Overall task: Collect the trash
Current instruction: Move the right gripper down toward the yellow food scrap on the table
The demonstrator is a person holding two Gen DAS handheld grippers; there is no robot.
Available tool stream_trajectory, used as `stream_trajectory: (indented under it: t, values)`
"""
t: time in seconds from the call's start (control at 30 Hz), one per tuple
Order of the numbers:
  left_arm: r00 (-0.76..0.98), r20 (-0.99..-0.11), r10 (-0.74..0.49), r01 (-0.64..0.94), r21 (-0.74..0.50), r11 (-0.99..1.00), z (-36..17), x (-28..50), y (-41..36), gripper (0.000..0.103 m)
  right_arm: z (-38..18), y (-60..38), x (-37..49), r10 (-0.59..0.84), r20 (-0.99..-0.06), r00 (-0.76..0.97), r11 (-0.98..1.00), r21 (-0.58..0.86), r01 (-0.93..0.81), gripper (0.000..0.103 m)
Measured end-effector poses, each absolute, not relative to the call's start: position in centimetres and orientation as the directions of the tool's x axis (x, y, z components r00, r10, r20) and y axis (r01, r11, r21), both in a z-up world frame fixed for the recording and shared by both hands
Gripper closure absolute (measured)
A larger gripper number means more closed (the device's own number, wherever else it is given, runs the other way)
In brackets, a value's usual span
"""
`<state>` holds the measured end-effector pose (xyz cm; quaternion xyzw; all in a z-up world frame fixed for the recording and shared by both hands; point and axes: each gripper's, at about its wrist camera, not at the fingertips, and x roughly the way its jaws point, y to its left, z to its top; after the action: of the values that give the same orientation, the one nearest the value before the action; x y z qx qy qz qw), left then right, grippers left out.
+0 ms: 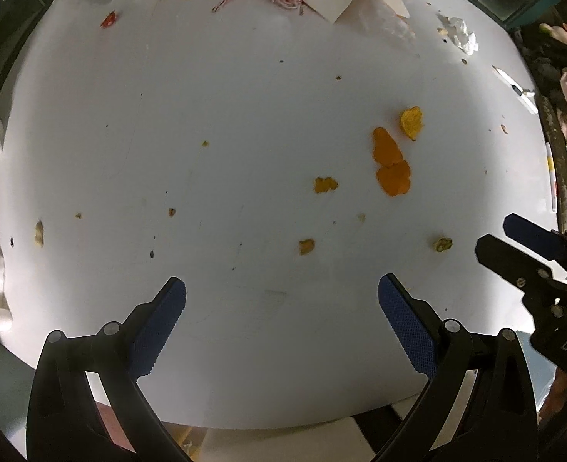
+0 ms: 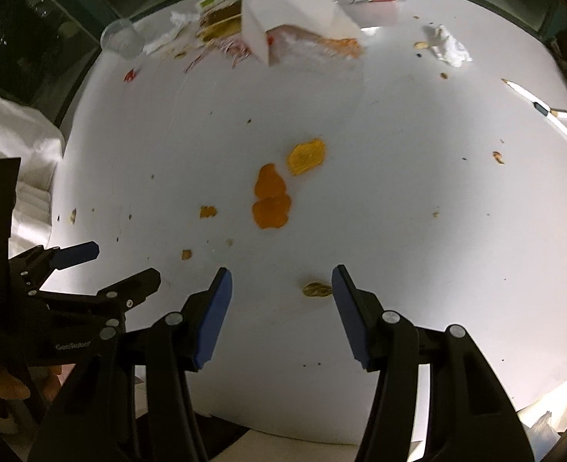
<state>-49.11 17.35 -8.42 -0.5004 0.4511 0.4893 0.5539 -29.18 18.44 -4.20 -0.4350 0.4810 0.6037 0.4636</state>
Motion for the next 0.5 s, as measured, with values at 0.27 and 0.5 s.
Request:
stream_trajectory:
  t: [0.27, 0.5]
  values:
    - [0.107, -0.985, 0.133, -0.994, -0.11, -0.016, -8.6, -50.5, 17.9, 0.006, -5.9, 19.3, -30.3, 0.155, -0.971, -0.184, -0.138, 0.163, -0.977, 0.051]
    - [0.097, -0.984, 0.152, -0.993, -0.105, -0.044, -9.2, -51.5, 19.5, 0.006, -7.9, 21.5, -30.9, 0.16, -0.973, -0.166, -0.149, 0.143, -0.978, 0.051]
